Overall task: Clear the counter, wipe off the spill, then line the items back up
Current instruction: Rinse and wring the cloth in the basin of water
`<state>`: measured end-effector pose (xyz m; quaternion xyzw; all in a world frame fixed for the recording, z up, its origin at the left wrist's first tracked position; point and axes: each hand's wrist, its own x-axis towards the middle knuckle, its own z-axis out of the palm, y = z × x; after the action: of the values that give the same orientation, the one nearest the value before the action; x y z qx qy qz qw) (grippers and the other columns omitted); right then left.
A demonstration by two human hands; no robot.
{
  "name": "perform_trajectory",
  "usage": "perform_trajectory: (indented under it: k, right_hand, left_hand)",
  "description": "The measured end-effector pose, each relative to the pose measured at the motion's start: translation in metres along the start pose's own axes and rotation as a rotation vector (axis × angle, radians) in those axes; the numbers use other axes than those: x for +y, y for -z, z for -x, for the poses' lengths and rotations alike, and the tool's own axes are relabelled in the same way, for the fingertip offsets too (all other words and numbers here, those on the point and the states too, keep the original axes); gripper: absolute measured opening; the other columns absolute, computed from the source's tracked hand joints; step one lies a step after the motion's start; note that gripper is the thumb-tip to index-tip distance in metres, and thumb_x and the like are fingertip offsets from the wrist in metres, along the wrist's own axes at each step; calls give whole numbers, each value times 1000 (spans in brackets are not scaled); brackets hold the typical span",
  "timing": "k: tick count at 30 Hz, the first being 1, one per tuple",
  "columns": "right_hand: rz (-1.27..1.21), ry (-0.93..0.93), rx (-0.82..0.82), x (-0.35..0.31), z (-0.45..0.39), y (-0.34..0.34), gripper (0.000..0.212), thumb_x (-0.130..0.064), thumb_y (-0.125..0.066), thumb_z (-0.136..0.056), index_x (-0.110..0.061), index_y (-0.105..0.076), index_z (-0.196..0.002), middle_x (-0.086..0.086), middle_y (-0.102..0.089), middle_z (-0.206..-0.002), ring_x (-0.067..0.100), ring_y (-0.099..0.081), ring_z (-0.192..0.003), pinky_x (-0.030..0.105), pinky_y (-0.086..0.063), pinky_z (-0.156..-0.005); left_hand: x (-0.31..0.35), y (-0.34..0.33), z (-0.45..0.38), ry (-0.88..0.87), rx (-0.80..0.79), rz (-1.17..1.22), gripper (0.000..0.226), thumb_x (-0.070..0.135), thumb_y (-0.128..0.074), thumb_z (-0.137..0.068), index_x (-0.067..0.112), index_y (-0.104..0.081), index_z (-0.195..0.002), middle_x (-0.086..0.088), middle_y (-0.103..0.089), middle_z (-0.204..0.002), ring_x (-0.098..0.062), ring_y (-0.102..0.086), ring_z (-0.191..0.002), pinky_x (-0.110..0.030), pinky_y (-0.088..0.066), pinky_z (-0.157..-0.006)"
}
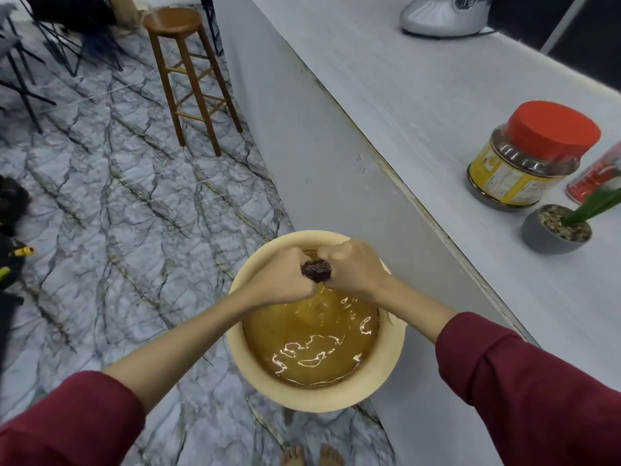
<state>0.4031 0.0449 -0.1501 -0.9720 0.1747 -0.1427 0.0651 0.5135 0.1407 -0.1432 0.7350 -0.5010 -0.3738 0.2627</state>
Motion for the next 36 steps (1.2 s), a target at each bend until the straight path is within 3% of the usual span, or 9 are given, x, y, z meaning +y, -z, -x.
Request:
perform_trajectory:
  k: [6, 10, 13, 16, 18, 23, 27, 32, 36]
  right_hand:
    - [17, 214, 60, 9, 4, -14, 30, -16, -79, -46, -15, -49, -45, -1, -51, -36, 21, -48, -30, 13, -29, -33]
    - [56, 208, 5, 12, 2, -19, 17, -12, -69, -58, -13, -53, -53, 2, -56, -44, 23, -53, -38, 20, -36, -36]
    - [-7, -30, -242, 5, 2, -10, 13, -11, -60, -73, -10, -59, -85, 9, -64, -74, 30, -59, -69, 30, -39, -54]
    - [-422, -317, -410, 4, 4, 0, 32, -16, -69, -69, -11, -56, -98, 2, -55, -77, 20, -53, -69, 26, -37, -55]
    - [-730, -441, -531, 9, 5, 7, 34, -18, -74, -71, -9, -59, -100, 1, -54, -79, 15, -51, -69, 24, -40, -60]
    - [-978, -568, -523, 7, 5, 16, 15, -5, -64, -78, -12, -60, -91, 1, -50, -59, 11, -45, -48, 20, -37, -45]
    - [-697, -493, -296, -6, 0, 19, 12, -7, -69, -70, -16, -63, -75, -3, -51, -57, 14, -46, -53, 25, -36, -52]
    - [-193, -242, -225, -14, 2, 19, 9, -18, -63, -73, -11, -68, -76, 13, -64, -70, 25, -45, -63, 28, -30, -55]
    - [-41, -69, -136, -7, 3, 8, 13, -19, -63, -66, -6, -63, -62, 15, -64, -59, 34, -55, -54, 28, -31, -51]
  left_hand:
    - [2, -16, 13, 280, -218, 342, 33, -1, -58, -56, 16, -43, -32, 4, -30, -33, -10, -21, -31, -15, -18, -38]
    - [-10, -13, 0, 164, -137, 133, 40, 1, -61, -62, 19, -35, -37, 4, -30, -38, -11, -23, -34, -22, -19, -41]
    - [-20, -4, -10, -13, 35, -313, 23, 14, -61, -70, 17, -41, -61, 4, -39, -51, -15, -37, -48, -28, -24, -46]
    - [-27, 4, -6, -157, 289, -707, 30, 19, -64, -74, 15, -45, -97, 1, -56, -79, -24, -54, -77, -33, -38, -60]
    - [-34, 8, -3, -286, 410, -905, 36, 17, -69, -67, 13, -50, -98, -6, -65, -93, -30, -60, -94, -38, -46, -72]
    - [-27, 6, 5, -400, 354, -648, 30, 20, -44, -84, 10, -50, -111, -10, -62, -100, -28, -59, -93, -36, -48, -69]
    - [-19, 6, 4, -371, 357, -632, 24, 22, -56, -86, 4, -49, -100, -13, -62, -95, -30, -59, -85, -33, -38, -57]
    - [-12, 12, 2, -209, 227, -752, 23, 24, -53, -84, 8, -56, -100, -11, -64, -84, -30, -60, -82, -29, -34, -59]
    - [-11, 8, 5, -119, 105, -536, 18, 23, -50, -72, 16, -43, -58, 2, -43, -52, -24, -46, -56, -29, -30, -46]
